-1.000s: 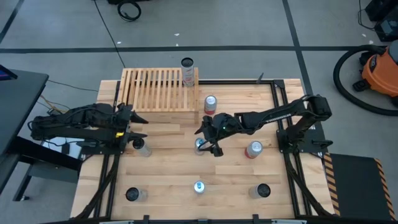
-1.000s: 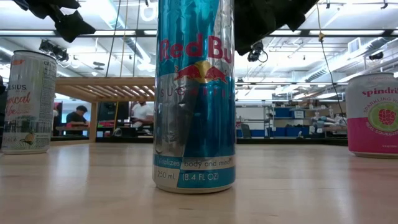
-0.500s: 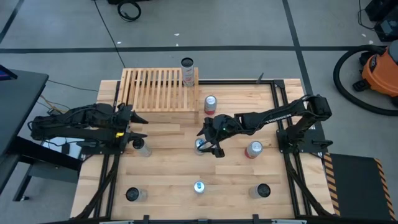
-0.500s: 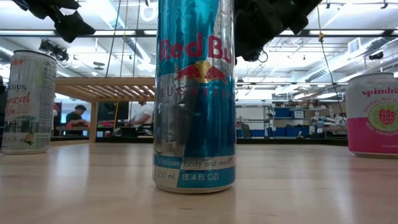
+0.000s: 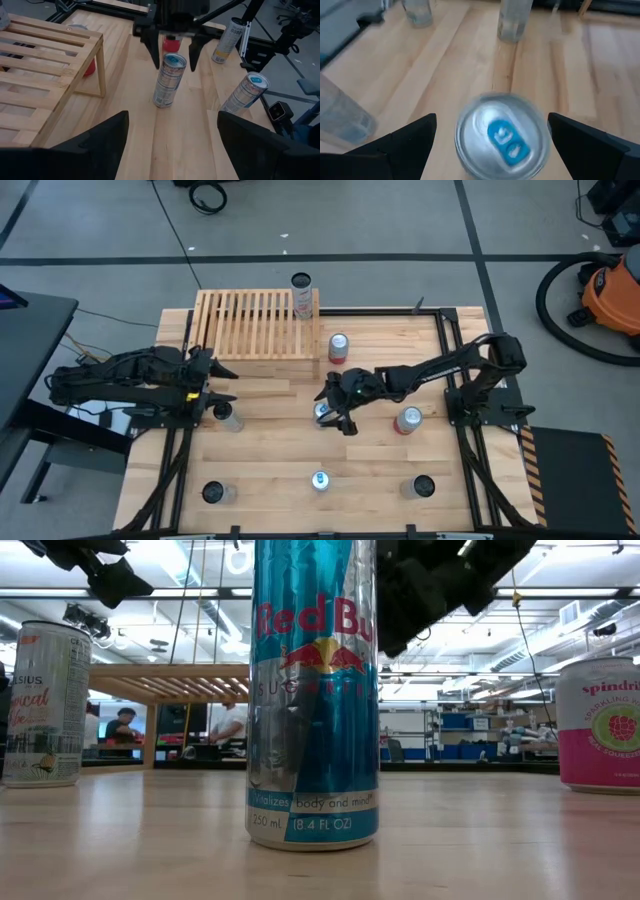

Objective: Place canned beverage on shelf
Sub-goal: Put the top blue soda can on the shelf

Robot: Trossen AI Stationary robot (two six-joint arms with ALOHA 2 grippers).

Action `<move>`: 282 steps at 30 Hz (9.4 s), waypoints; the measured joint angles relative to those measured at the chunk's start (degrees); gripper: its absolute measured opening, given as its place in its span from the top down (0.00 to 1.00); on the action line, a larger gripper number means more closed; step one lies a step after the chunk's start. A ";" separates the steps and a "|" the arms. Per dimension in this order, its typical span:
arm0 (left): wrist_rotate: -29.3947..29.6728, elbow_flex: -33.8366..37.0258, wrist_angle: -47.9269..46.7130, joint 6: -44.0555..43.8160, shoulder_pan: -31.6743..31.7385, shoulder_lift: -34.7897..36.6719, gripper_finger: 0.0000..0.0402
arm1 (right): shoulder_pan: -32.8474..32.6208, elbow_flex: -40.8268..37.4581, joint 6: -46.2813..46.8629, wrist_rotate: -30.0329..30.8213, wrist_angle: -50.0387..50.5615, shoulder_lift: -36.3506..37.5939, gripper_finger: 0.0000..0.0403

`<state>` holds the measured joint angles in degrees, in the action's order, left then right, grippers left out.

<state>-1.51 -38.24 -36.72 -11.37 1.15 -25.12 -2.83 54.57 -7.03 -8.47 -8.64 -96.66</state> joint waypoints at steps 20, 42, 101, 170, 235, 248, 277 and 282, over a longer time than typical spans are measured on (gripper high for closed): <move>0.01 0.00 0.08 0.08 0.02 0.00 0.22 | 0.01 0.08 1.00 0.05 0.43 -0.49 0.29; 0.12 0.00 0.12 -0.01 0.02 0.00 0.22 | 2.11 21.52 6.00 4.86 20.53 -0.55 0.39; 0.27 0.00 0.80 0.19 0.02 0.00 0.22 | 21.07 75.51 -2.88 -0.60 37.90 -24.33 0.39; 0.25 0.00 0.27 0.14 0.00 0.00 0.22 | 22.33 73.65 -6.05 -4.29 43.32 -22.39 0.37; 0.27 0.00 -2.07 0.01 0.02 0.00 0.22 | 19.63 73.85 1.49 5.95 44.81 -22.54 0.20; 0.27 0.00 -2.06 0.01 0.02 0.00 0.22 | 19.67 73.83 1.29 5.94 50.19 -17.27 0.20; 0.27 0.00 -2.11 0.16 0.02 0.00 0.22 | 14.14 64.15 5.95 6.18 54.12 -17.63 0.96; 0.27 0.00 -2.12 0.16 0.02 0.00 0.22 | 13.07 59.77 5.88 9.29 46.62 -17.54 0.99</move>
<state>-1.24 -38.24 -38.84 -11.20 1.17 -25.12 10.24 114.34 -1.15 0.82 37.97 -114.19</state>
